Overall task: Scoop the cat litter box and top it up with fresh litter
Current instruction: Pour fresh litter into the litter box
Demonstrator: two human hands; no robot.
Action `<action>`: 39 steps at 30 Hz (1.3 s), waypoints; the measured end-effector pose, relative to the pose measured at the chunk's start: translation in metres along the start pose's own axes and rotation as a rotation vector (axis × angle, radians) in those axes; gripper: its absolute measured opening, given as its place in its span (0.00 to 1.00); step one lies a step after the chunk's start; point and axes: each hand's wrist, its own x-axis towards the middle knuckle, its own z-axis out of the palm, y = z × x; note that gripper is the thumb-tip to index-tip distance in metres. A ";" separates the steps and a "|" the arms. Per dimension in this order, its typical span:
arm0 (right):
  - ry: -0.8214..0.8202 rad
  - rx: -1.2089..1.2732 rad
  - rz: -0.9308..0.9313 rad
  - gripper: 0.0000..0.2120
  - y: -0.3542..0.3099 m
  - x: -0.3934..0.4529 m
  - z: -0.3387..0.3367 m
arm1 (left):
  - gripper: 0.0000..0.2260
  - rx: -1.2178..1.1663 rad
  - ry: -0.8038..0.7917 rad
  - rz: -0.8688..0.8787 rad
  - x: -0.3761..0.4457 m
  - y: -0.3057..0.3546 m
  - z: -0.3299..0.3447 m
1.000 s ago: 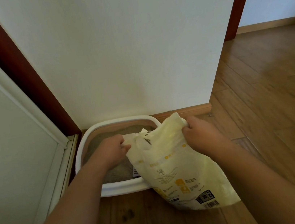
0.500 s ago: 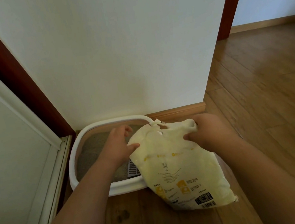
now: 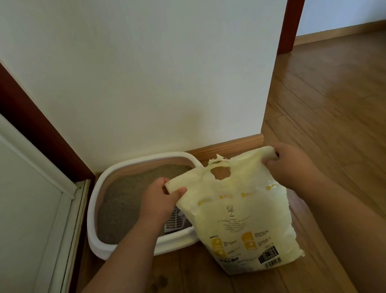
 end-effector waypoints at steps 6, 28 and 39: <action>-0.040 0.257 0.018 0.06 0.022 0.005 0.003 | 0.20 -0.529 -0.235 -0.178 -0.008 -0.004 0.023; -0.260 0.205 0.107 0.09 0.127 0.025 0.060 | 0.13 -0.055 -0.236 -0.021 -0.004 -0.047 0.124; -0.307 0.130 0.180 0.09 0.160 0.037 0.081 | 0.18 0.003 -0.435 -0.004 -0.004 -0.038 0.140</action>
